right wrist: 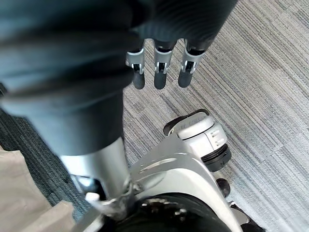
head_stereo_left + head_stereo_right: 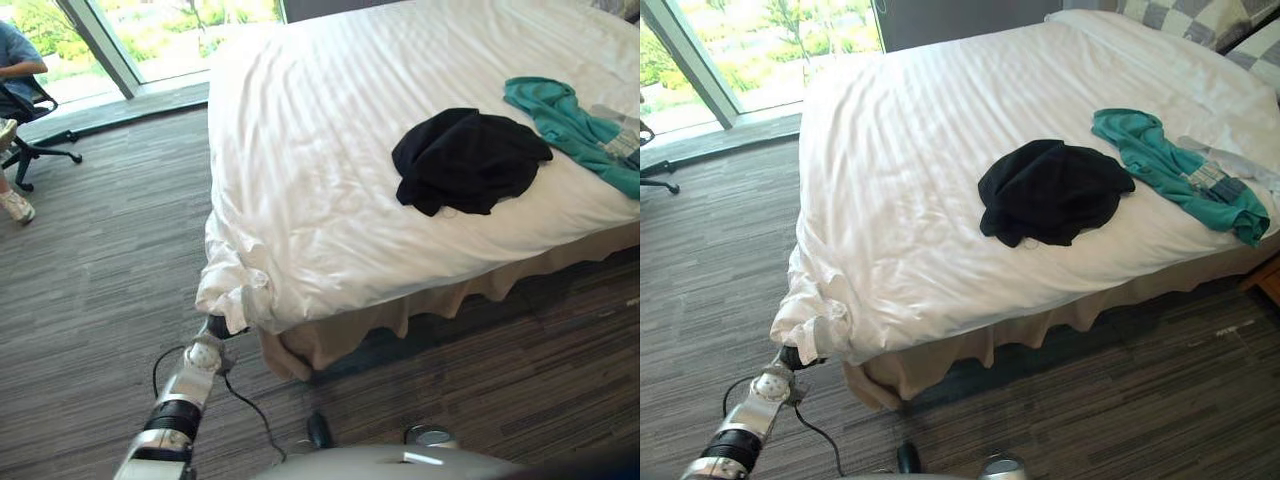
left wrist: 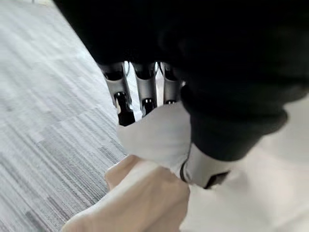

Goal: Tidy the bed and pick cloth on bed and put in laundry

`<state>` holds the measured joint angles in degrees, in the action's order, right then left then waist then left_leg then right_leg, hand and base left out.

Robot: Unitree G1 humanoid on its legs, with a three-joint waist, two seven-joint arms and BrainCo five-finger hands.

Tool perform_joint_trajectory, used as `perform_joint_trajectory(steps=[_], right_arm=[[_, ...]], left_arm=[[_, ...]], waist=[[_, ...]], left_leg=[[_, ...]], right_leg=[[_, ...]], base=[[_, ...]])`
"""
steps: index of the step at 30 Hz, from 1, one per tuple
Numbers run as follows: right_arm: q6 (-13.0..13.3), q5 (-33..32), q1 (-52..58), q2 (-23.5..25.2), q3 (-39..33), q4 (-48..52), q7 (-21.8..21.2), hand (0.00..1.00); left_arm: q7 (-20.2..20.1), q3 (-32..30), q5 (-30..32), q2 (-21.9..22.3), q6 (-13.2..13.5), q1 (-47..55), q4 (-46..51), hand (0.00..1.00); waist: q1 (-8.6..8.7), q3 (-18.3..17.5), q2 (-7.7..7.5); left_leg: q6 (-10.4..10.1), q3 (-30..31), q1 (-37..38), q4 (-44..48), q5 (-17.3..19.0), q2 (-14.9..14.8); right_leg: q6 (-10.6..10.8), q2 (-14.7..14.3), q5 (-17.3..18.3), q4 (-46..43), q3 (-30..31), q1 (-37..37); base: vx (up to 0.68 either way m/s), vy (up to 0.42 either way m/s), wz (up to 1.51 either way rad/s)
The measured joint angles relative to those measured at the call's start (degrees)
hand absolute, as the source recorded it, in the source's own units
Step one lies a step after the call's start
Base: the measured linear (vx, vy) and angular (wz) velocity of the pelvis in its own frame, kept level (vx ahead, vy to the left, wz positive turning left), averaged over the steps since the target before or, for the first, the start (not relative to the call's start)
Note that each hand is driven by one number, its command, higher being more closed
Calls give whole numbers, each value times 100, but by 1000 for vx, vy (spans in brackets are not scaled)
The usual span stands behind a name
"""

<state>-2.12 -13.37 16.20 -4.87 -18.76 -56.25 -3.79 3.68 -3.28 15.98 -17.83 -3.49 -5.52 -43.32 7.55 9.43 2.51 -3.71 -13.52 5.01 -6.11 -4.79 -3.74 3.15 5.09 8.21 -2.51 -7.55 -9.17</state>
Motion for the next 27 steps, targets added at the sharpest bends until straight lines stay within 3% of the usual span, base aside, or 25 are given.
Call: perform_joint_trajectory(steps=[5,10,13,16,19,21,27], right_arm=[[169,-1260,-136,159,-484,379,264,0],[582,-1568,-525,207,-674,1737,773,0],[718,-1565,-687,196,-918,2863,940,0],[647,-1518,-754,116,-1056,3914,919,0],[450,-1437,-880,-55,-973,4702,591,0],[198,-1313,-1359,-428,-630,5136,59,0],[43,-1229,-2021,-1024,336,5703,-1001,0]], left_arm=[[35,-418,-536,417,44,160,-118,0],[-166,-740,-512,560,266,379,-94,0],[-396,-759,-346,713,120,878,-186,0],[-526,-576,-350,863,-117,1541,-519,0],[-626,-574,-351,886,-253,1944,-606,0],[-651,-383,-346,856,-361,2050,-698,0],[-828,-295,-332,845,-584,1976,-801,0]], waist=[[-76,-72,-57],[-141,-143,-176],[-170,-144,-183],[-203,-137,-237],[-266,-133,-299],[-285,-141,-287],[-379,-151,-300]], left_leg=[[-7,-4,21,0,43,13],[-8,-26,34,0,74,47],[9,-28,82,0,123,63],[29,-25,85,1,161,79],[36,-4,42,2,160,87],[58,6,14,1,150,106],[111,150,-13,1,121,187]], right_leg=[[29,13,30,4,16,-25],[46,69,40,-5,42,-68],[68,93,54,-7,54,-105],[93,116,70,-9,54,-113],[101,120,74,-18,44,-95],[110,140,74,-53,55,-9],[134,191,78,-83,4,-32]], base=[[4,-4,-1],[6,1,0],[3,2,-3],[2,-3,4],[-23,-1,8],[-61,8,1],[-14,11,5]])
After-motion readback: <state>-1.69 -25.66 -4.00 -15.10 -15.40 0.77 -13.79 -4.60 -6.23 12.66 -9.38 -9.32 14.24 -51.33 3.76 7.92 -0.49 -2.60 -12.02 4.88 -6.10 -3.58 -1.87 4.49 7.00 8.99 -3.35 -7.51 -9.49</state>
